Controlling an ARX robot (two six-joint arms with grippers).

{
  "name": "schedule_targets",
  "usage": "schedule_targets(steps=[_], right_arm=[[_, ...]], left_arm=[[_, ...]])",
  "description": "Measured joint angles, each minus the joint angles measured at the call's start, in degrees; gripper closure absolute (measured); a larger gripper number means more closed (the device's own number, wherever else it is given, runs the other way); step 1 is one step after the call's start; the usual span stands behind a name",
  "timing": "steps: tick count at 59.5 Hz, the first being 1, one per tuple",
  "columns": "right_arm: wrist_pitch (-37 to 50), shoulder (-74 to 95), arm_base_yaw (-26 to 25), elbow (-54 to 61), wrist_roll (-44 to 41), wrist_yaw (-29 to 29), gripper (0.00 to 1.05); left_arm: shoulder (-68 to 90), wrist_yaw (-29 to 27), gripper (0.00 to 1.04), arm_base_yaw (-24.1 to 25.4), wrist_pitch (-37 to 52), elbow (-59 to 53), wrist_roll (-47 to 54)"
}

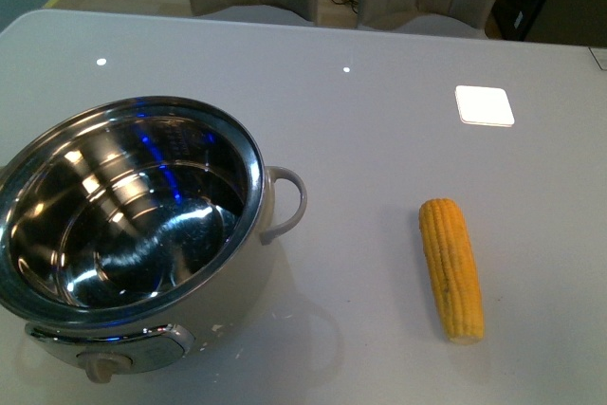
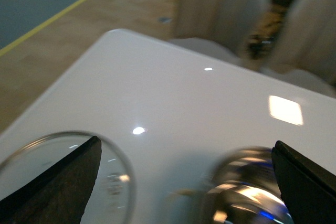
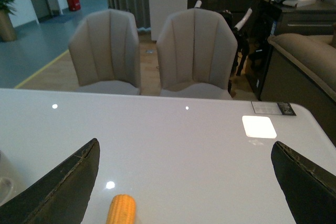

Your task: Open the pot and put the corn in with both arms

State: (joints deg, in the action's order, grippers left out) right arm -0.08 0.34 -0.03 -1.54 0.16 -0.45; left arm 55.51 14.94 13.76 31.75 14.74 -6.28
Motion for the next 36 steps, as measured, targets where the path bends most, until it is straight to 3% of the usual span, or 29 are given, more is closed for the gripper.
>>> schedule_targets(steps=[21,36], right_arm=[[0.0,-0.2,0.0,0.0,0.0,0.5,0.09],[0.0,-0.2,0.0,0.0,0.0,0.5,0.09]], left_arm=[[-20.6,-5.2,0.07,-4.6,-11.7,-0.3,-3.7],[-37.4,-14.4,0.07,-15.8,-24.6,-3.3,-4.3]])
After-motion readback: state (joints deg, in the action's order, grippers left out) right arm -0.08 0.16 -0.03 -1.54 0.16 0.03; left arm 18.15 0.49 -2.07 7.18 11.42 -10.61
